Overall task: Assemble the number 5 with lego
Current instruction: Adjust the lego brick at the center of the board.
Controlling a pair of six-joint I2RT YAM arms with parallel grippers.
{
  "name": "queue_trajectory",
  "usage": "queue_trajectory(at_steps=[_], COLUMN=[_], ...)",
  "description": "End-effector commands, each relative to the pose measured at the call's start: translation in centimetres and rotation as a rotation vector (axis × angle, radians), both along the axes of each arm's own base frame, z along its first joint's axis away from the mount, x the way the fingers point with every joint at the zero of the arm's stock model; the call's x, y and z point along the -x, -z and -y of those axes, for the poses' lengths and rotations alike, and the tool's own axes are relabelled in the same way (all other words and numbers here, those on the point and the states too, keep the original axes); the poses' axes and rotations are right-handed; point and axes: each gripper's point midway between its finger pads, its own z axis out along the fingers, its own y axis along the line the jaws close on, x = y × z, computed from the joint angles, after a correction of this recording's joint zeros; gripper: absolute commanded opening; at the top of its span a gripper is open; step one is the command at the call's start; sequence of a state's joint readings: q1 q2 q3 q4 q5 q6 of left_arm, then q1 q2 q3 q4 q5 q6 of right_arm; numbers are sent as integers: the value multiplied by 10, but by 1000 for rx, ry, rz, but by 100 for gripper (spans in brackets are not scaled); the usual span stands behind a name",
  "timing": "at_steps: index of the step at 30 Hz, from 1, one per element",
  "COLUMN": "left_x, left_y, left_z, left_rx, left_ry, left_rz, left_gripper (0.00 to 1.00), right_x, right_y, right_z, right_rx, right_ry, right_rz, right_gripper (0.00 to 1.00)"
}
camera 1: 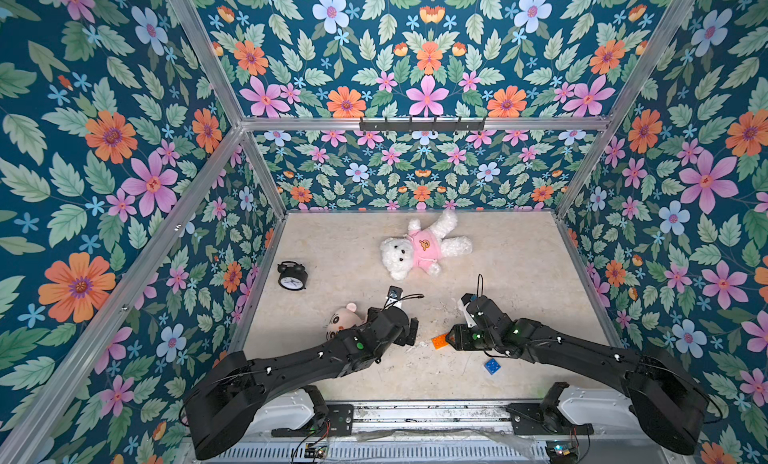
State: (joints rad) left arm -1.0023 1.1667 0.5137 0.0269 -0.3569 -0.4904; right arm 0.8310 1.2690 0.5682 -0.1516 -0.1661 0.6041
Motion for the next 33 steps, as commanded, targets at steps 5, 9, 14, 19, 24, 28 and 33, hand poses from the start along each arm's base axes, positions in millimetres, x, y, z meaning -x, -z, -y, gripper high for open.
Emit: queue_trajectory(at_steps=[5, 9, 14, 19, 24, 28, 33], left_x=[-3, -3, -5, -5, -5, -6, -5], left_y=[-14, -13, -13, -9, -10, -12, -12], left_z=[-2, -1, 0, 4, 1, -3, -3], left_rx=[25, 21, 24, 11, 11, 11, 8], left_ry=[-1, -2, -6, 4, -4, -19, -17], left_rz=[52, 51, 54, 45, 51, 62, 60], left_gripper=[99, 99, 99, 99, 99, 99, 99], right_x=[-21, -15, -8, 0, 5, 17, 2], right_y=[3, 13, 21, 27, 23, 17, 20], right_z=[-11, -12, -9, -13, -24, -40, -25], right_rx=[14, 9, 5, -25, -67, -105, 31], right_ry=[24, 27, 21, 3, -27, -97, -20], right_rz=[42, 3, -27, -58, -70, -80, -27], right_gripper=[53, 54, 57, 58, 58, 58, 57])
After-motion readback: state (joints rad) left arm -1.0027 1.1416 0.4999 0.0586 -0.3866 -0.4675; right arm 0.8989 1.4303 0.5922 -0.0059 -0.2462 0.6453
